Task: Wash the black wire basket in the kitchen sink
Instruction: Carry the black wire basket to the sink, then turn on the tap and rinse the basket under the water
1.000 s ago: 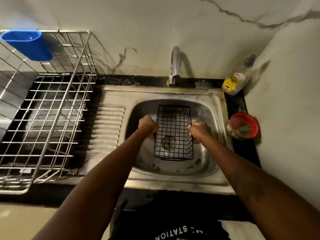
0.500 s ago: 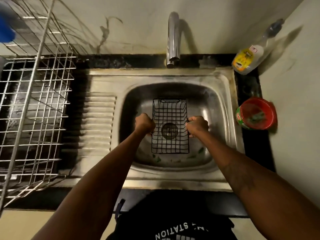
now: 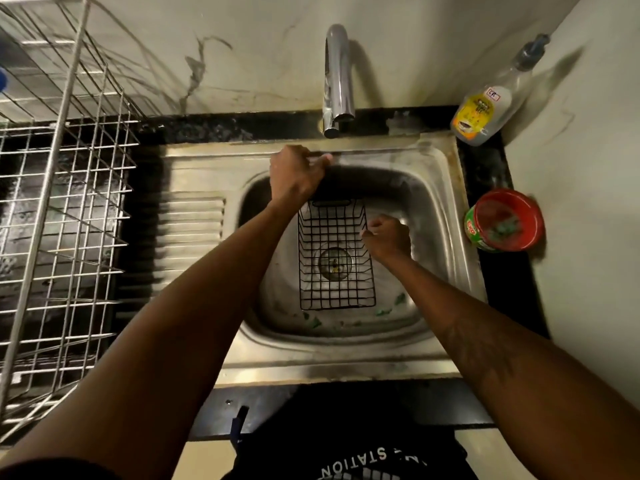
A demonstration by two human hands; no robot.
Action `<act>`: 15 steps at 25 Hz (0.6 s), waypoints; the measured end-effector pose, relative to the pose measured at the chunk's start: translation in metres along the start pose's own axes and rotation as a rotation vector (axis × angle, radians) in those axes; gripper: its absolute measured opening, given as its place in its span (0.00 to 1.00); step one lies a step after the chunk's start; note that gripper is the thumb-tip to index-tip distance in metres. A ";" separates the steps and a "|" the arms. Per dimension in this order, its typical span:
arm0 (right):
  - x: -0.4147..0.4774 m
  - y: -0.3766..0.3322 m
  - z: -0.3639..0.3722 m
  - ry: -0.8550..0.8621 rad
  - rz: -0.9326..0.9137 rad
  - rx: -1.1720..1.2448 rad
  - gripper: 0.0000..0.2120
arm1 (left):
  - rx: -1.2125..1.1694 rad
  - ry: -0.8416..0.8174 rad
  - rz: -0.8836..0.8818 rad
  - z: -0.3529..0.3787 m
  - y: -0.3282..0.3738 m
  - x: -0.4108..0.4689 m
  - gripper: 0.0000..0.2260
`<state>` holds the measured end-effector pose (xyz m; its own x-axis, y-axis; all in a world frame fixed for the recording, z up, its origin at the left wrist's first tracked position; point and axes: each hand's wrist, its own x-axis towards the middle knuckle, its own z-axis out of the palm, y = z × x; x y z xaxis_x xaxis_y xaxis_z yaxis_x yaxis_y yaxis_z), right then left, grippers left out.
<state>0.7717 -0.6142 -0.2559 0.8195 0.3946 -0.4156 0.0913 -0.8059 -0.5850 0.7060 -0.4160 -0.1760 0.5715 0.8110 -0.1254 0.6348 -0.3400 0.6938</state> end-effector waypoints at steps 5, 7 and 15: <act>-0.002 -0.005 0.001 0.013 -0.079 0.030 0.11 | -0.038 -0.048 0.054 0.017 0.030 0.032 0.22; -0.002 -0.005 0.002 0.012 -0.104 0.027 0.11 | -0.105 -0.017 0.009 0.022 0.030 0.037 0.21; 0.001 -0.010 0.007 0.011 -0.126 0.051 0.09 | -0.257 0.068 -0.116 0.034 0.029 0.045 0.17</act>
<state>0.7676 -0.6028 -0.2554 0.8095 0.4863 -0.3290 0.1657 -0.7268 -0.6666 0.7677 -0.4055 -0.1859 0.4609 0.8705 -0.1725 0.5362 -0.1182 0.8358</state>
